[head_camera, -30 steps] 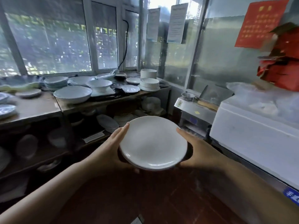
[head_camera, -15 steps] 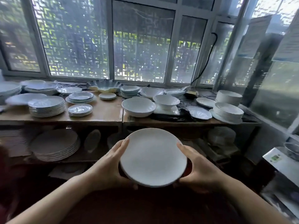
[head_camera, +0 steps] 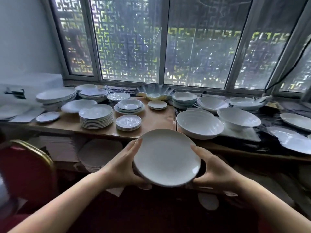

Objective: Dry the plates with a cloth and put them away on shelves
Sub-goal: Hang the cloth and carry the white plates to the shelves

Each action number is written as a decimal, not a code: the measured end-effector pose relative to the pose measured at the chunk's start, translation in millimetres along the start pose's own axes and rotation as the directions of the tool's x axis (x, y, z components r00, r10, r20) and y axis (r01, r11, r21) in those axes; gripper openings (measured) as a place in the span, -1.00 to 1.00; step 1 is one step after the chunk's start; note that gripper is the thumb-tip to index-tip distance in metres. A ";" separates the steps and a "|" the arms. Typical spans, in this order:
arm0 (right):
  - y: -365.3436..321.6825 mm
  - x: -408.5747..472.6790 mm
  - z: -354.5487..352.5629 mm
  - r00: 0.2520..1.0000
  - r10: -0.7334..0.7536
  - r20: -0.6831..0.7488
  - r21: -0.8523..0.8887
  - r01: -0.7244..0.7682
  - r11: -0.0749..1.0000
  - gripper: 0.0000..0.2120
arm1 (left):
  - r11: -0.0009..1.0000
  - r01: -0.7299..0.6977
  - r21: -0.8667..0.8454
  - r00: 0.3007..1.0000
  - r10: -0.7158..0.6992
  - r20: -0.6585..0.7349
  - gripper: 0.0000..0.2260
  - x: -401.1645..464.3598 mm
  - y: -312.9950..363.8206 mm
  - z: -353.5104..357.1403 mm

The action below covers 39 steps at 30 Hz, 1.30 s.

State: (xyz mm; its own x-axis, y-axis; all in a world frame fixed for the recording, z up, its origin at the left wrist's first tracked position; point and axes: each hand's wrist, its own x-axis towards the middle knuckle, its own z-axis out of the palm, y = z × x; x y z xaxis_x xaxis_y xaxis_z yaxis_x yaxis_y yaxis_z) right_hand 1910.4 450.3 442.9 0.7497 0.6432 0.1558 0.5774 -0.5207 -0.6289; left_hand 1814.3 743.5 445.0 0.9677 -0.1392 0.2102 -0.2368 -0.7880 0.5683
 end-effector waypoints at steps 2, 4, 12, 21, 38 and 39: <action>5.6 44.1 10.0 1.000 -0.006 0.012 -0.019 0.006 1.000 0.13 | 1.000 0.018 0.019 1.000 -0.018 -0.002 0.24 24.9 -31.2 -14.7; 9.7 84.2 17.4 1.000 -0.008 0.027 -0.025 0.009 1.000 0.16 | 0.999 0.037 0.030 0.999 -0.037 -0.002 0.26 47.2 -58.7 -27.6; 53.4 237.6 42.5 0.990 -0.080 0.117 -0.005 0.081 0.997 0.15 | 0.992 0.129 -0.005 0.991 -0.129 -0.015 0.27 132.9 -161.5 -47.1; 137.5 422.3 68.8 0.954 -0.209 0.215 0.024 0.209 0.978 0.18 | 0.955 0.295 0.010 0.953 -0.294 -0.068 0.28 251.0 -275.9 -34.1; 216.3 618.2 167.6 0.875 -0.199 0.441 0.038 0.204 0.978 0.17 | 0.843 0.525 0.119 0.851 -0.525 -0.032 0.27 336.1 -440.3 -20.5; 220.4 623.2 175.4 0.875 -0.183 0.448 0.038 0.186 0.982 0.18 | 0.843 0.524 0.124 0.851 -0.525 -0.025 0.25 338.3 -450.0 -18.1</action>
State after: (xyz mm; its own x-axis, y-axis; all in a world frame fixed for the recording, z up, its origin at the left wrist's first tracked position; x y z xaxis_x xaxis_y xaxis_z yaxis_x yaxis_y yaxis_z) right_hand 2448.1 834.9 267.8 0.4053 0.9098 -0.0893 0.6944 -0.3700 -0.6172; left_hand 2246.7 1061.9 274.8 0.9454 0.3103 -0.0993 0.3178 -0.8114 0.4906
